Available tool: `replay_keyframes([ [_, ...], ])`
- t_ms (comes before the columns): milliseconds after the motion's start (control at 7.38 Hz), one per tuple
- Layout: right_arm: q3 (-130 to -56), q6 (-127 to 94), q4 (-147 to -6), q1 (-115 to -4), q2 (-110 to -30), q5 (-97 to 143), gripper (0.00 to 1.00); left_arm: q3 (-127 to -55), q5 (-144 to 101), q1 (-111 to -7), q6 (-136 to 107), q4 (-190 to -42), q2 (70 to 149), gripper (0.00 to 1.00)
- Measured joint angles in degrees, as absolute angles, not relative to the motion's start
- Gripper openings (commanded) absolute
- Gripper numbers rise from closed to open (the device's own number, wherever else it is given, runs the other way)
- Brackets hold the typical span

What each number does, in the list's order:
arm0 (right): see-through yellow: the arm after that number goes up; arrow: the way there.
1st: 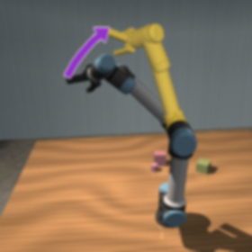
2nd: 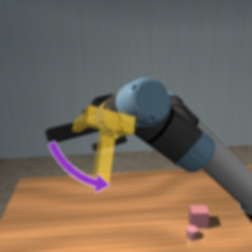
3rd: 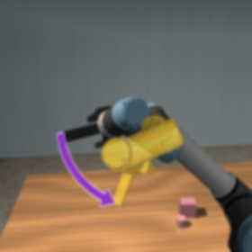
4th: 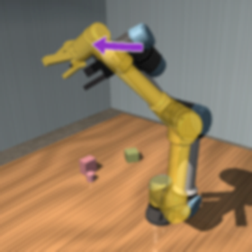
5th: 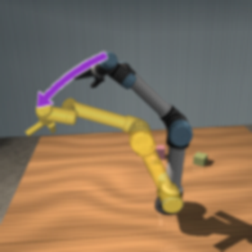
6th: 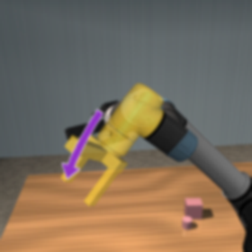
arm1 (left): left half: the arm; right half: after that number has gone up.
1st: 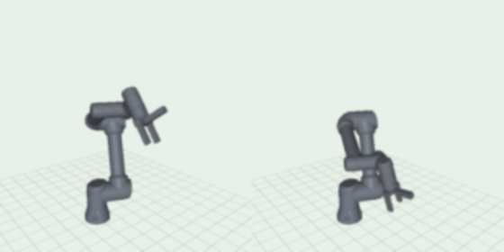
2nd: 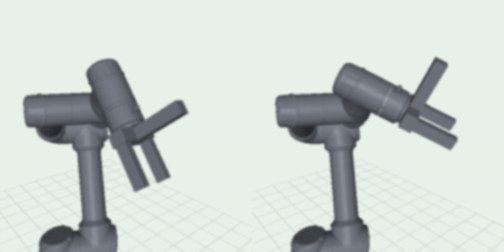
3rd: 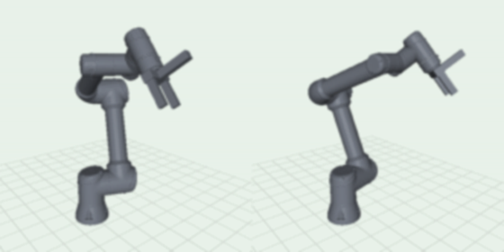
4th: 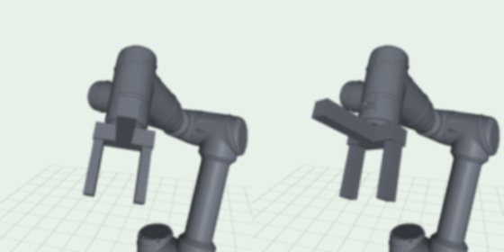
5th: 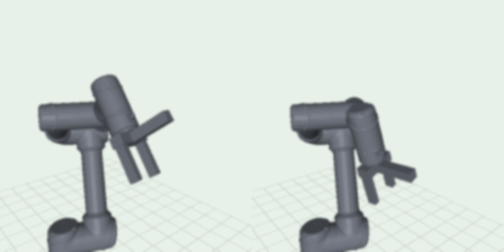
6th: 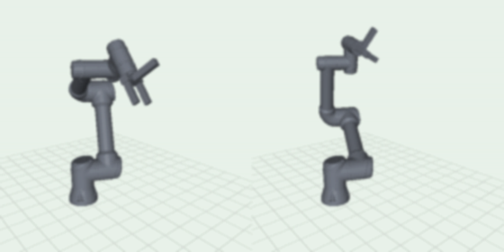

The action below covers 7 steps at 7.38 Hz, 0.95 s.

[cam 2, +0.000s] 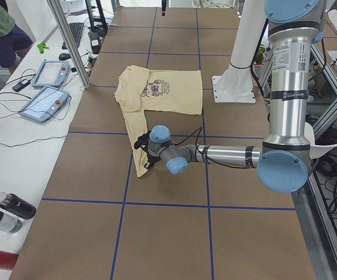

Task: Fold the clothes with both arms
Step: 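Carry the sleeve across the shirt body with the left gripper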

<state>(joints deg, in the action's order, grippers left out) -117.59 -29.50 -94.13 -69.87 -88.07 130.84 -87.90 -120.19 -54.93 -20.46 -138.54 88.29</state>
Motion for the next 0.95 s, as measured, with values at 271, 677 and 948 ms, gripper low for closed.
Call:
replay_keyframes([
  [271,-117.55,-29.53,-94.13,-69.87,-88.04,130.89,1.0,-96.74,-120.43,-55.06,-20.65,-124.65,92.81,0.0],
  [677,-117.46,-29.55,-94.13,-69.87,-87.86,130.89,1.0,-105.54,-120.39,-54.08,-23.37,-91.01,114.13,0.0],
  [948,-117.43,-29.61,-94.13,-69.87,-87.67,130.95,1.0,-102.52,-120.34,-49.14,-33.36,-80.08,129.53,0.0],
])
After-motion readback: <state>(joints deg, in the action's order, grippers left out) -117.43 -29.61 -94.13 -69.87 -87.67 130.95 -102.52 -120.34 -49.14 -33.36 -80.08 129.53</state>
